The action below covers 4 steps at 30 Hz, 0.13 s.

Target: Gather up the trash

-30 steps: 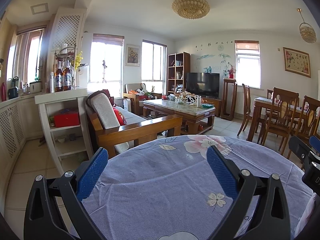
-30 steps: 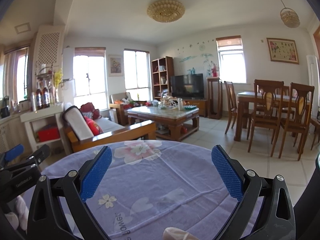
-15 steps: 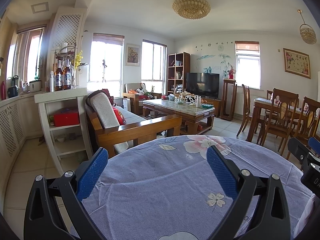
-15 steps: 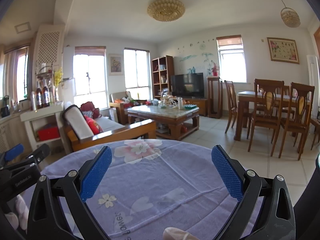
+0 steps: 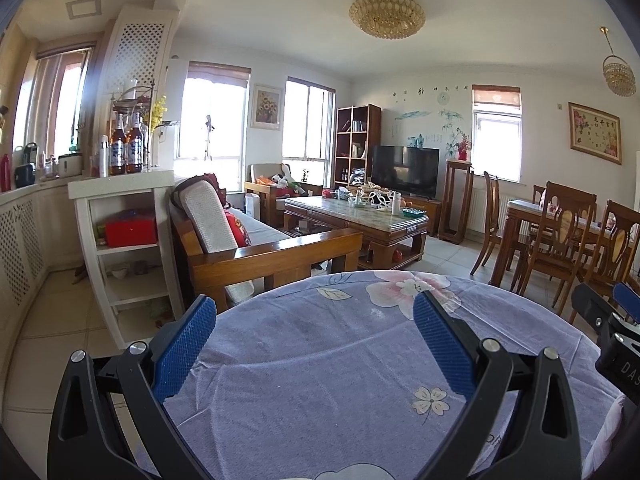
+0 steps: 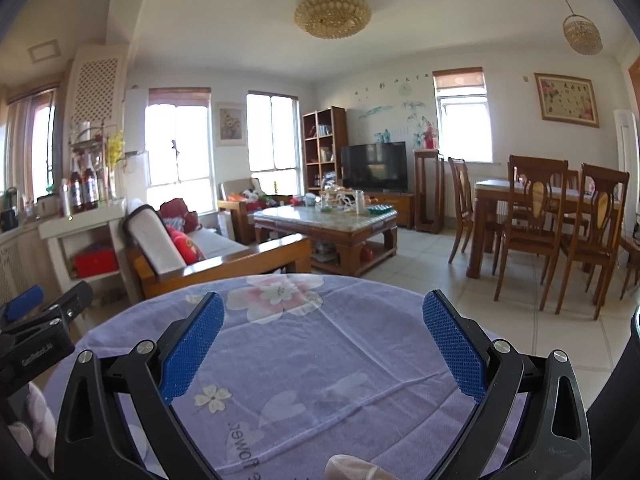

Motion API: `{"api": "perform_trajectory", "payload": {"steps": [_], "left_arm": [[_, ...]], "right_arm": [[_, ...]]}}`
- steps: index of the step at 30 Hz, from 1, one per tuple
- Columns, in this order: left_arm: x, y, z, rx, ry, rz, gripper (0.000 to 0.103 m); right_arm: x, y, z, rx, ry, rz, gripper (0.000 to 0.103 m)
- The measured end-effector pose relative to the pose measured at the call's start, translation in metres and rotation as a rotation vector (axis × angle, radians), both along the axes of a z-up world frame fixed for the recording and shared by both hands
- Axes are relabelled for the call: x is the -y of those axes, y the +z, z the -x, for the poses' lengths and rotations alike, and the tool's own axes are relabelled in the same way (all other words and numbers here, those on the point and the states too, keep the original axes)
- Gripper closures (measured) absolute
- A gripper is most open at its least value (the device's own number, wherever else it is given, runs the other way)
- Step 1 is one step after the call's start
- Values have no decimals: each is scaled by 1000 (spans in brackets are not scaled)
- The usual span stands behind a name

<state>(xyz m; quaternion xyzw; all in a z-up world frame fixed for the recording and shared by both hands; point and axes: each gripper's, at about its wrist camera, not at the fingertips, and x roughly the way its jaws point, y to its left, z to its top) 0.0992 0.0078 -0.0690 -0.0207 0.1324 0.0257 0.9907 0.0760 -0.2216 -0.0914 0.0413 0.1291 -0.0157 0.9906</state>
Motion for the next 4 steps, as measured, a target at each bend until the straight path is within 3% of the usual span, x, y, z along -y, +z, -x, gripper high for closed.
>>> {"api": "perform_trajectory", "payload": {"steps": [4], "left_arm": [[1,0,-1,-7,1,-8,5]], "right_arm": [[2,1,-1,0,0,-5,5]]}}
